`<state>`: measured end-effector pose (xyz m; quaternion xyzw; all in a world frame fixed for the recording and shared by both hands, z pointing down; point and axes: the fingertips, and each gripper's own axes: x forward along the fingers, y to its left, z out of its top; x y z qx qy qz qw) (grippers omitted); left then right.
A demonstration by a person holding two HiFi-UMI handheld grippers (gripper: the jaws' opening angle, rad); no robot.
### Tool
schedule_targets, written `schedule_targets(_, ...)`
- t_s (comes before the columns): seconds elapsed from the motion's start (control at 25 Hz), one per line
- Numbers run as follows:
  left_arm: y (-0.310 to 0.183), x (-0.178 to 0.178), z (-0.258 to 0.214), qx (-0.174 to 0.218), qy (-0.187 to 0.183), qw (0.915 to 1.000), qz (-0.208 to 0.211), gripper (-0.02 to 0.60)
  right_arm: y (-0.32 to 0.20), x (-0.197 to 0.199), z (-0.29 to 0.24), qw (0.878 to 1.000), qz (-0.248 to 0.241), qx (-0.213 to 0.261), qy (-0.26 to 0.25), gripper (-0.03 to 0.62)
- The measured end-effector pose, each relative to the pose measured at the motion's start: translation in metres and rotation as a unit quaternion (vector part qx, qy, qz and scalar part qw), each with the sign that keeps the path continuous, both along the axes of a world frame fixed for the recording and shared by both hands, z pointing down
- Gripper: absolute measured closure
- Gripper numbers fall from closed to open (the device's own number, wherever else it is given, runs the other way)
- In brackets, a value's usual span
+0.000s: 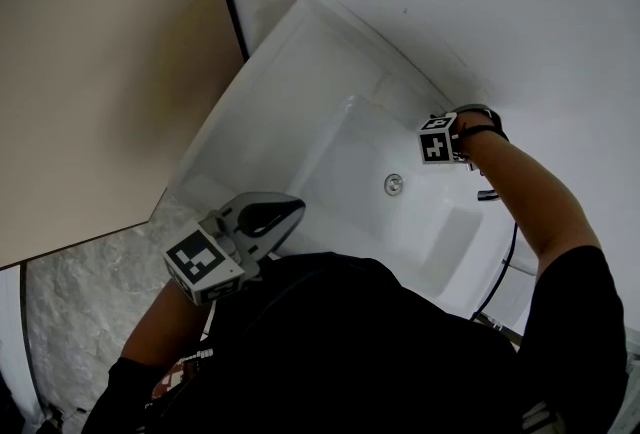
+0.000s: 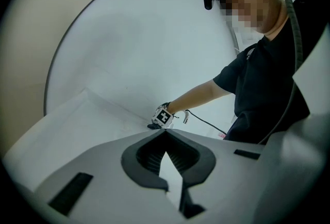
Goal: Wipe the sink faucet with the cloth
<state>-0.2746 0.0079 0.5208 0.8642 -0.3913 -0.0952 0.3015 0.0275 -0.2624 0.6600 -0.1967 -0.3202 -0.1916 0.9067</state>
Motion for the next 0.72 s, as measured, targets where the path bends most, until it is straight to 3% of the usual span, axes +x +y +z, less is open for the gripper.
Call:
schedule_targets(0.32, 0.003, -0.006, 0.003, -0.014, 0.017, 0.9998, -0.005, 0.589, -0.003, 0.008, 0.041, 0.999, -0.022, 0.009, 0.024, 0.49)
schedule_targets(0.48, 0.009, -0.005, 0.003, -0.01, 0.018, 0.9998, -0.002, 0.589, 0.001, 0.005, 0.032, 0.999, -0.031, 0.009, 0.007, 0.491)
schedule_targets(0.72, 0.016, -0.006, -0.008, 0.006, 0.026, 0.9997, 0.002, 0.589, 0.031, 0.025, -0.015, 0.998, 0.007, -0.007, 0.056, 0.493)
